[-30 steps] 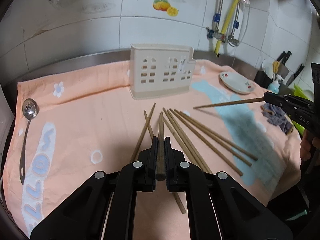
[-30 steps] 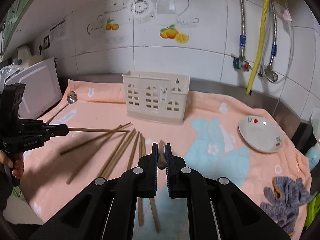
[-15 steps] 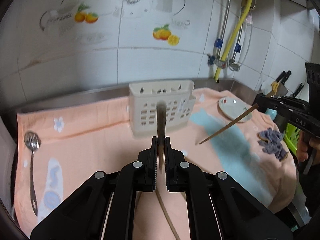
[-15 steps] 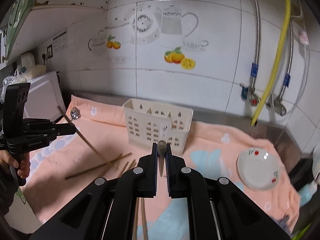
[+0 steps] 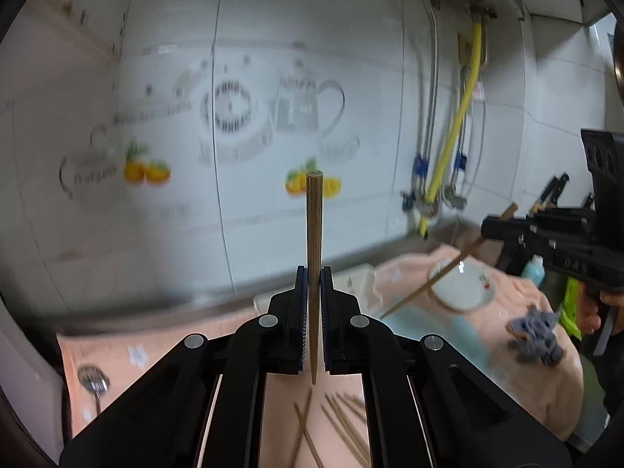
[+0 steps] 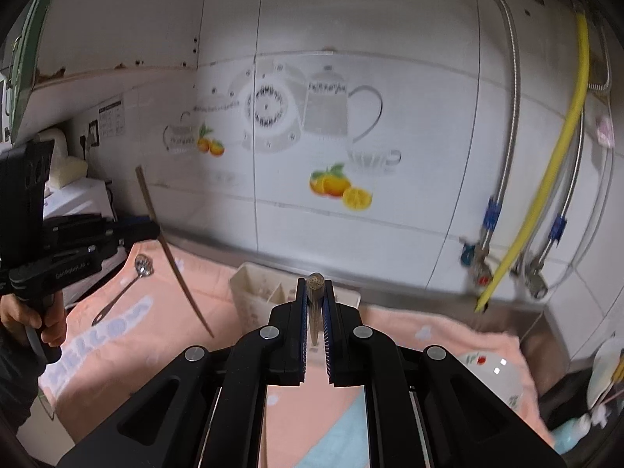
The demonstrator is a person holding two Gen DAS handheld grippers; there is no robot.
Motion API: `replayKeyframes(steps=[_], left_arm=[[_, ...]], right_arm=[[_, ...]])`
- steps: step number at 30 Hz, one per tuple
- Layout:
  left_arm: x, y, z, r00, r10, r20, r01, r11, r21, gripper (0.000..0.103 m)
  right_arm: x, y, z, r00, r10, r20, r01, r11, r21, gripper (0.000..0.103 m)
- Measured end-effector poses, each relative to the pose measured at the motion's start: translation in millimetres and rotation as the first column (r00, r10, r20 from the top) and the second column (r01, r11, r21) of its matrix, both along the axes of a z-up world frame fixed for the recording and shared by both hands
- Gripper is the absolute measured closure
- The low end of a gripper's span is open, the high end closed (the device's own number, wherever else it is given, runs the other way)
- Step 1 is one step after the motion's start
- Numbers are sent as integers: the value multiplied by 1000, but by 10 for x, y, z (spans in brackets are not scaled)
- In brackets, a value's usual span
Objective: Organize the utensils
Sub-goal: 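Carry the chopstick upright with the left gripper into the beige caddy, then open the left gripper and withdraw it from the caddy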
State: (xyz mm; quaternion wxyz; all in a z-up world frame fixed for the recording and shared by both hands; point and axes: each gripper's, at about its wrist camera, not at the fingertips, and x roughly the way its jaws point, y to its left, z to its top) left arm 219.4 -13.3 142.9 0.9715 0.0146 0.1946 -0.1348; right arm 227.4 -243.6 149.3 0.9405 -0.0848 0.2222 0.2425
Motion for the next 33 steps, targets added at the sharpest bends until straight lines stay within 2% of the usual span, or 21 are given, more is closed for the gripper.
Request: replayKeyframes(steps=[4,9,21,27,33], left_arm=[[142,-12,264,997,30,75,-31,999,10,98],[354,-24,364,990,74,122,-78,997,23,98],[852,65,-203,994,112,-14,-112,994,4,98],[916,127,-394,990,127,-67,-126,992,10,97],[895,129,-474,988,131,-77,-130,991,18,96]], right_arm=[[118,49,149,1000,-6,26,6,1000,-5,96],[324,95,176,1000,-20,18,20,1000,-7,96],[752,243,-265,996,-31,-83,26,998,-56,96],[876,285,-458,991,-40,-125,32,997,-68,96],[917,300,-568,988,-47,-146,35,996,-79,96]])
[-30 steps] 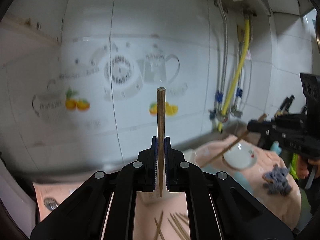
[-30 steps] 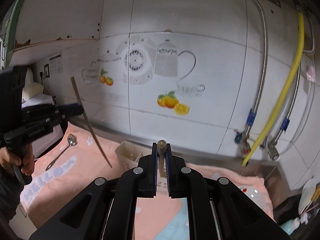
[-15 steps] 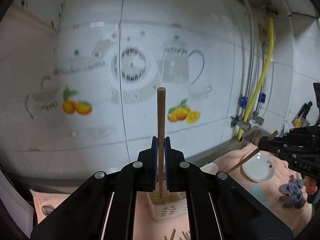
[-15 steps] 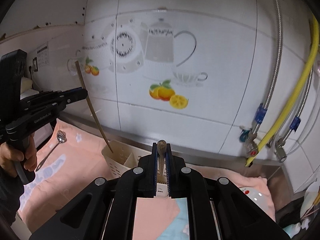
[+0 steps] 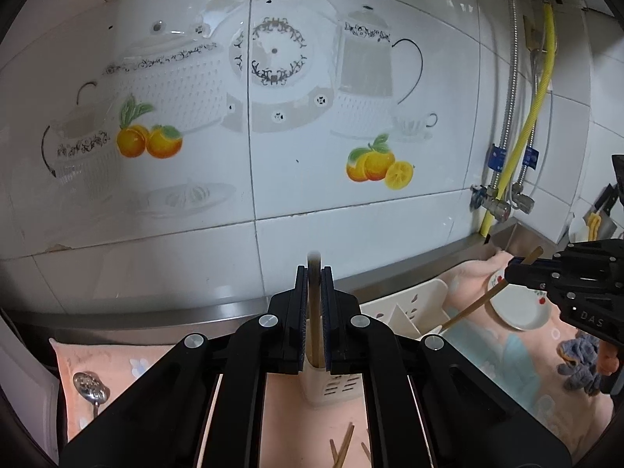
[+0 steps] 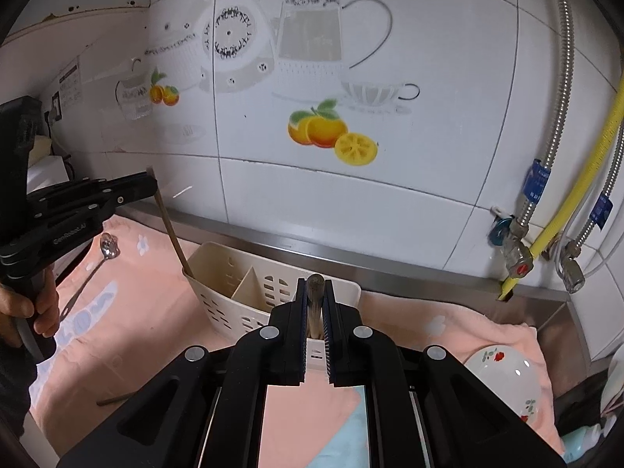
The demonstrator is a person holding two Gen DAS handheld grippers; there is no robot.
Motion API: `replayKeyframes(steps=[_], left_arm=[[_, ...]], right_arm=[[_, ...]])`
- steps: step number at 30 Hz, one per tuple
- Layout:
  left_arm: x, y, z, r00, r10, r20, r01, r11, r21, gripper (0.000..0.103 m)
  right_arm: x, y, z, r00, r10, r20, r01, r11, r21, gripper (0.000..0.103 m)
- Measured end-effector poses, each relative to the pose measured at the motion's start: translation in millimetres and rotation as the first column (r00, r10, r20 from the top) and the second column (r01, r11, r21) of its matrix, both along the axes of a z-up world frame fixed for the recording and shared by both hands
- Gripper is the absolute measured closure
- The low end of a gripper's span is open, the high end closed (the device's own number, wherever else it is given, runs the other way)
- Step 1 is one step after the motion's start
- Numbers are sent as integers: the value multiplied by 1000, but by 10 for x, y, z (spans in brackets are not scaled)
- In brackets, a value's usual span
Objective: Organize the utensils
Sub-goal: 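Open the left gripper and withdraw it from the caddy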
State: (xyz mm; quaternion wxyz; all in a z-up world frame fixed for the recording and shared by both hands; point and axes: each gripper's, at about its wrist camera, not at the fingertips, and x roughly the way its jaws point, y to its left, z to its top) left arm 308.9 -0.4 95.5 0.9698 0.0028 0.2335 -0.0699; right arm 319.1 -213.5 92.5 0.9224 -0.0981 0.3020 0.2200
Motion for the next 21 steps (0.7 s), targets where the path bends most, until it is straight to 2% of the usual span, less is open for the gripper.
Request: replayKeyframes(steps=[5,7,8,11,13,14,21], left_arm=[[-37,11,-27,1000,8,-2,-8,1000,4,93],[-64,18,-27,1000,13,-1,-13,1000,6,87],[-75,23,-22,1000,17,0,-17,1000,7,80],[-129,34,-8,1000,21,6,-21,1000,5,77],[-173,33,2,1000,26,8,-26,1000,8,65],[-202,32,8,999,34,15,-34,999,13,55],[-436,15,38,998,43,42,-45,998,44,40]], right_arm=[[3,-3,-6,1000,-9,-1,9,1000,4,96],[-14,-1,7,1000,-10,4,10,1000,3,95],[-24,-4,16,1000,-11,8,11,1000,2,94],[-66,-5,49,1000,-12,19,13,1000,-4,88],[-113,-9,72,1000,-13,29,13,1000,-7,81],[-133,-11,81,999,-13,32,13,1000,-7,80],[-339,-50,156,998,-12,62,13,1000,0,66]])
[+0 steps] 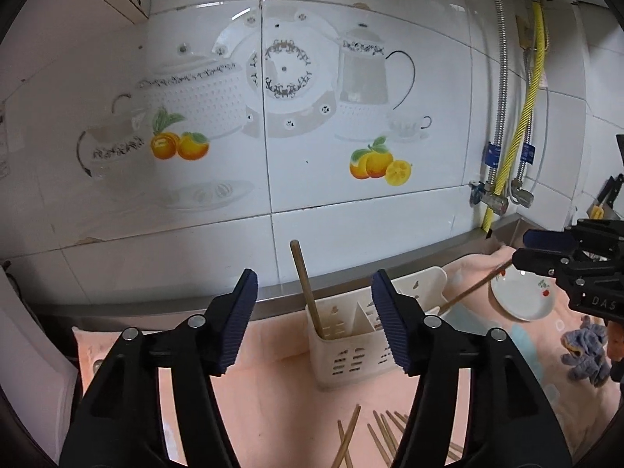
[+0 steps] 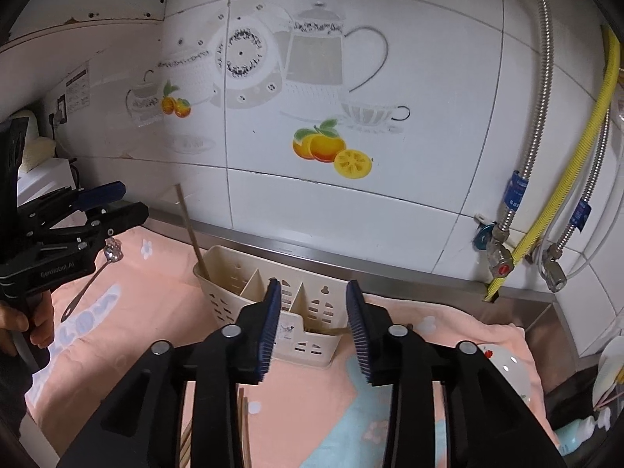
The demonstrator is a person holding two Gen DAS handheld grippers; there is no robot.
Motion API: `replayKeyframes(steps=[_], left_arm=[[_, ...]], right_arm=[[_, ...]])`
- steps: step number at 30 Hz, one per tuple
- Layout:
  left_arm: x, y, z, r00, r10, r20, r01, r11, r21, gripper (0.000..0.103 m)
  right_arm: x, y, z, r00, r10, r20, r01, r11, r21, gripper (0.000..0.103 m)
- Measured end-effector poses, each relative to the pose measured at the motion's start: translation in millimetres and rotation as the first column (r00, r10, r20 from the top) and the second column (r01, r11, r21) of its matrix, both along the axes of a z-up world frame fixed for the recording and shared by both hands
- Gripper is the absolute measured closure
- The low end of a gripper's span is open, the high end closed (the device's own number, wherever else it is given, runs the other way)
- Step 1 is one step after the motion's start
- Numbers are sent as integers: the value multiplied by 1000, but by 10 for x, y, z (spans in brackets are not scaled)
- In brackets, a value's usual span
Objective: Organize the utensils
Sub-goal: 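Open the left gripper and withdraw it from the caddy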
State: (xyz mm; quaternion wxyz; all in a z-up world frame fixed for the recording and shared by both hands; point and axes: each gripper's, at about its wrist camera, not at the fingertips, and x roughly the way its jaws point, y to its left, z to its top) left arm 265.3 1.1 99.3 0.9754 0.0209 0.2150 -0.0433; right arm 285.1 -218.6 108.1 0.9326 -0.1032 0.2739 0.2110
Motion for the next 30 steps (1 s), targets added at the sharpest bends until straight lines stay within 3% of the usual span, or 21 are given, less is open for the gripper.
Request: replayKeyframes(steps=[12,30], left_arm=[[-415,56,-61,999,42,27,-42,999,28,18],[-1077,173,-460,996,93,14,-94,995,40,5]], right_arm=[[-488,-25,-65,999,8,38,-8,1000,-1,45],[-1144,-114,-619,1000,-11,18,10,1000,10,31]])
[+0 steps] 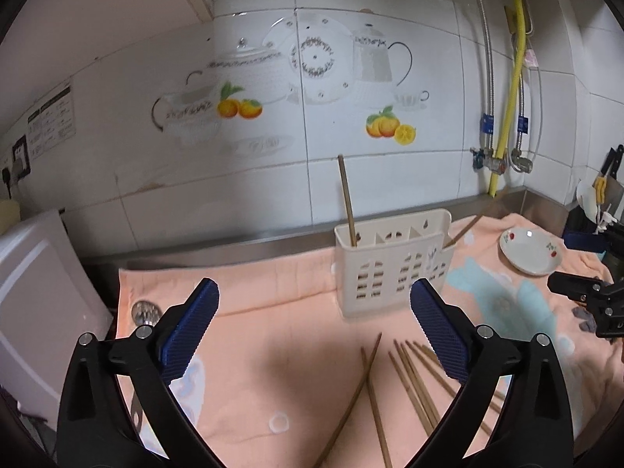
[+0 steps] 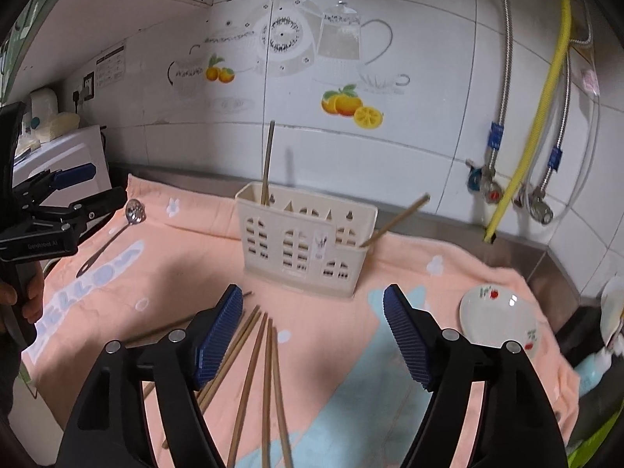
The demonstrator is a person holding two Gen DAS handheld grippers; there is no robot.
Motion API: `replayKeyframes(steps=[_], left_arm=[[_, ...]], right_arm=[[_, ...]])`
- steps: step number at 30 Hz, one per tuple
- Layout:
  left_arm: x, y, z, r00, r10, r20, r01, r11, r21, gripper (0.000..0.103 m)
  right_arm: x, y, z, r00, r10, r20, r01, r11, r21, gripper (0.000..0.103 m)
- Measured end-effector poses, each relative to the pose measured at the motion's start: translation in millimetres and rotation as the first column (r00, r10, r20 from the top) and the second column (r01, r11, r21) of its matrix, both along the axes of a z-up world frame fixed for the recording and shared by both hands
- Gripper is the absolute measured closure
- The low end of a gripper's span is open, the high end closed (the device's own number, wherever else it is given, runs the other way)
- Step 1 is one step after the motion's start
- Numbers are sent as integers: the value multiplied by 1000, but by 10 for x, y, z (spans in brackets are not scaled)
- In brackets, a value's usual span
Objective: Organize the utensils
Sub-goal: 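Open the left gripper and withdraw it from the caddy, then lower the left gripper onto another wooden chopstick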
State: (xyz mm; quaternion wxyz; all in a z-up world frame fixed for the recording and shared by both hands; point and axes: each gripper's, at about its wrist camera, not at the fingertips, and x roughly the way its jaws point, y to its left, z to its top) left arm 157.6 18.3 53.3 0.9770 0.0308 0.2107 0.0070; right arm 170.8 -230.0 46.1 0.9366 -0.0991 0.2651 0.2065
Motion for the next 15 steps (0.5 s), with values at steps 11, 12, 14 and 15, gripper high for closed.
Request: replayKeyframes(steps=[11,12,14,15], left_arm=[[-312,13,-289,999,-2,-45,2,1000,2,5],[-341,10,-335,999,-3,-51,3,1000,0,5],[-388,0,-413,998,-2,-60,2,1000,5,5],[-416,-3,-457,998,0,-65,1,1000,10,5]], right_arm=[[-395,-100,-498,999,-22,-36,21,1000,-12,30],[-414,-113,-539,999,-25,-43,25,1000,-10,30],[-455,-134,-626,998,-30,-57,30,1000,-7,30],[-481,-139,-667,998,-31,-61,31,999,-7,30]])
